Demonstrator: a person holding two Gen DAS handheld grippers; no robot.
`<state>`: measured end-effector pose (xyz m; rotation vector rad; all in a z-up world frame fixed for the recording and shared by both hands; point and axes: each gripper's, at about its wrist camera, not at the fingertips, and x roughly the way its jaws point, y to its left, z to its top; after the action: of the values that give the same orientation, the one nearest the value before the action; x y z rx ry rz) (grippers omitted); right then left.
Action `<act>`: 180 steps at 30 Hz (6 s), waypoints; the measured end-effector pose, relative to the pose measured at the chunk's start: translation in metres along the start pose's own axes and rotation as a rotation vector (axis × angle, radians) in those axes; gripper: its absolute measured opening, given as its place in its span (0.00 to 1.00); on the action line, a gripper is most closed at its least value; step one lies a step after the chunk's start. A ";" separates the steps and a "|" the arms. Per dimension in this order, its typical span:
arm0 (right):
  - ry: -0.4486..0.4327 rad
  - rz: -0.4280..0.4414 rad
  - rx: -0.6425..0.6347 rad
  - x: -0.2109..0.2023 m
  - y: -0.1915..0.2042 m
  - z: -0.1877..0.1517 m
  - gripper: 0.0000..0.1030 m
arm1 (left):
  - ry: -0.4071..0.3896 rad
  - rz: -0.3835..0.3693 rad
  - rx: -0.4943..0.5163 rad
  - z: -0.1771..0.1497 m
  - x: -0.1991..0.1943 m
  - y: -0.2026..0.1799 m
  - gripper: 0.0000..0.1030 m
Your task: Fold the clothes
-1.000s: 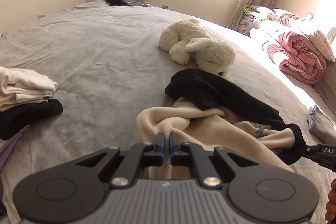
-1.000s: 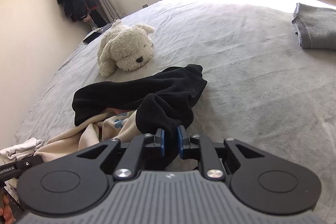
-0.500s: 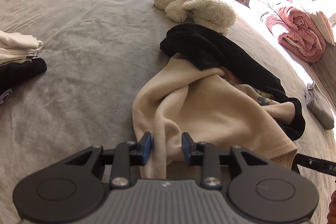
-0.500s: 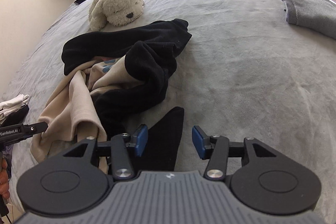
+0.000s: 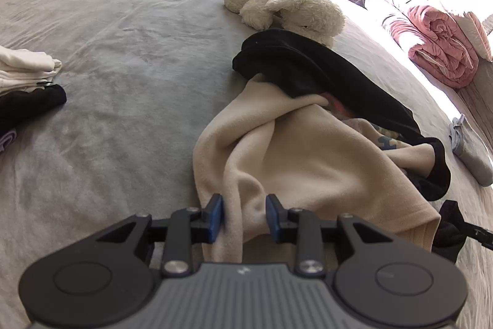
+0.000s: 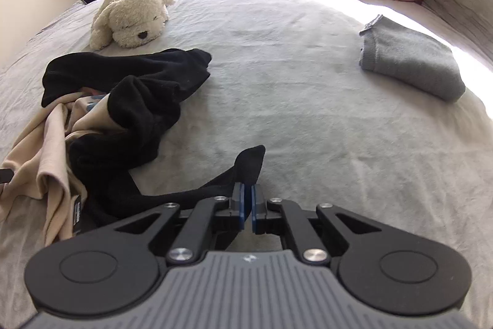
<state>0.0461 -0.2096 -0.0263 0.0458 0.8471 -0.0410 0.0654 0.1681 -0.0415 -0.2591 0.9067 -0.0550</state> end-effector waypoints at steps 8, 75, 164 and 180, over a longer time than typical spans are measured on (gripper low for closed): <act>-0.101 -0.224 0.025 -0.010 -0.072 0.034 0.04 | 0.001 0.003 0.002 0.002 0.002 -0.001 0.30; -0.264 -0.056 0.125 0.065 -0.062 0.083 0.08 | -0.207 -0.192 -0.278 0.083 0.079 -0.012 0.01; 0.127 0.483 0.583 0.013 -0.074 -0.043 0.07 | -0.002 -0.175 -0.315 0.003 -0.001 0.061 0.45; 0.089 0.413 0.658 0.001 -0.141 -0.054 0.06 | 0.058 -0.260 -0.272 -0.005 -0.008 0.045 0.45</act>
<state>-0.0015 -0.3473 -0.0660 0.8438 0.8696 0.0732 0.0538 0.2116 -0.0494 -0.6305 0.9340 -0.1810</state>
